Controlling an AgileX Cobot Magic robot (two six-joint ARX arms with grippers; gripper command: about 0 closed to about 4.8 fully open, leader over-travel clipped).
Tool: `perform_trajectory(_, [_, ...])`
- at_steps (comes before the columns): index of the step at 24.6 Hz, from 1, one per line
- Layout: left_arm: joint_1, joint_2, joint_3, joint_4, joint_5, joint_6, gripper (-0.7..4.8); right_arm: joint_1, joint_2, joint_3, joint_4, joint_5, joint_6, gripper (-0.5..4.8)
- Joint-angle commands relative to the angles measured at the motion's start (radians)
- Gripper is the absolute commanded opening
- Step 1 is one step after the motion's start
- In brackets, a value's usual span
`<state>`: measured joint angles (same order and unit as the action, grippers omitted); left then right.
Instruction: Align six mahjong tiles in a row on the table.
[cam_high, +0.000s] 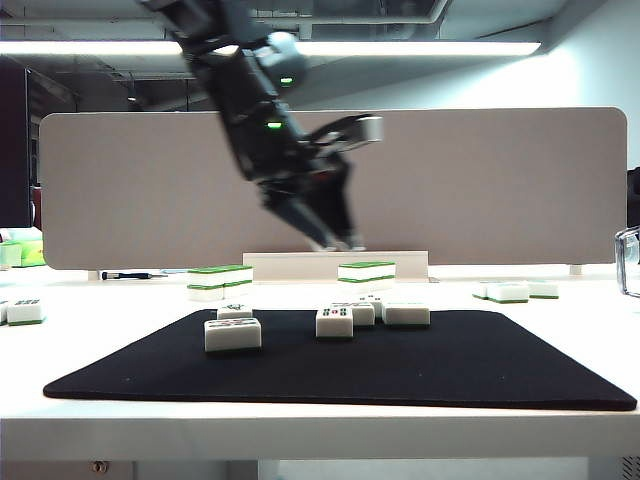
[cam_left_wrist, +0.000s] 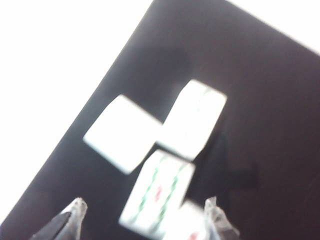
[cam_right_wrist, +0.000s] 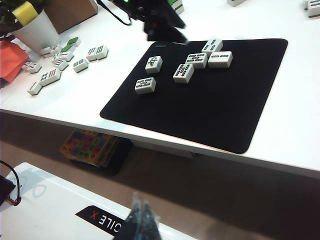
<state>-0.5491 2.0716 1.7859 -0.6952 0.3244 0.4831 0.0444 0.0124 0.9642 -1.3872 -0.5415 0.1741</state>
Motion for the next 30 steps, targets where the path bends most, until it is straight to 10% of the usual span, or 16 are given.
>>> perform_trajectory(1, [-0.095,0.014,-0.001,0.117,-0.134,-0.382,3.09,0.001,-0.012,0.003,0.009,0.002,-0.003,-0.01])
perform_trajectory(5, [-0.186,0.048,-0.001,0.177,-0.322,-0.725,3.09,0.001,-0.012,0.003,0.009,0.011,-0.003,-0.01])
perform_trajectory(11, [-0.220,0.098,-0.001,0.173,-0.360,-0.959,3.09,0.001,-0.012,0.003,0.013,0.012,-0.003,-0.01])
perform_trajectory(30, [-0.222,0.169,-0.001,0.222,-0.462,-0.982,3.08,0.001,-0.012,0.003,0.011,0.011,-0.002,-0.01])
